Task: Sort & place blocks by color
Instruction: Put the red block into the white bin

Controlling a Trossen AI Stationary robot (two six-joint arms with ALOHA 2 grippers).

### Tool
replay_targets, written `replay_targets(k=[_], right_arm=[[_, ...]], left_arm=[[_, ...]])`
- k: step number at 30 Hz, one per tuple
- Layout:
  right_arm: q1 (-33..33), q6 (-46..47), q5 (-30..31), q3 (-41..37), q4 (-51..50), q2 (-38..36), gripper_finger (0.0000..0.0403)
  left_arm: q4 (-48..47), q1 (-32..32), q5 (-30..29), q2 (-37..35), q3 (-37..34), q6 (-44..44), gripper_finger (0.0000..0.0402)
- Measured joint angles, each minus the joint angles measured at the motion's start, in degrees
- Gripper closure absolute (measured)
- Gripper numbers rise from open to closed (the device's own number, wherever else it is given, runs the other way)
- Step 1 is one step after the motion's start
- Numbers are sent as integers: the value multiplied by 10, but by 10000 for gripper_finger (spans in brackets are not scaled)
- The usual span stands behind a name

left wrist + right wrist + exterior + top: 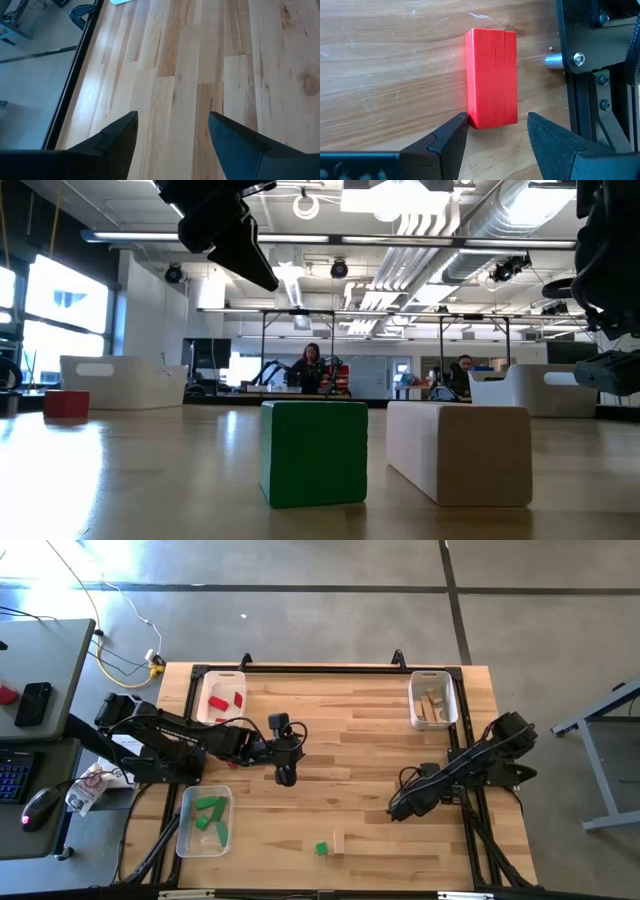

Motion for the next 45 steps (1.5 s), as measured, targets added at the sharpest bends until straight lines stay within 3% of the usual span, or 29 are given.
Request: replay_targets(k=[6, 17, 27, 36, 45], right_arm=[[-21, -22, -10, -3, -7, -16, 204], [-27, -53, 128, -4, -40, -131, 203], [-26, -77, 197, -3, -73, -210, 203], [-26, -74, 158, -114, 82, -256, 203], [-26, -85, 103, -106, 69, -260, 203]], left_arm=[[-2, 0, 0, 0, 0, -2, 174], [-3, 0, 0, 0, 0, -2, 174], [0, 0, 0, 0, 0, -4, 174], [-1, 0, 0, 0, 0, -4, 174], [-1, 0, 0, 0, 0, -4, 174]])
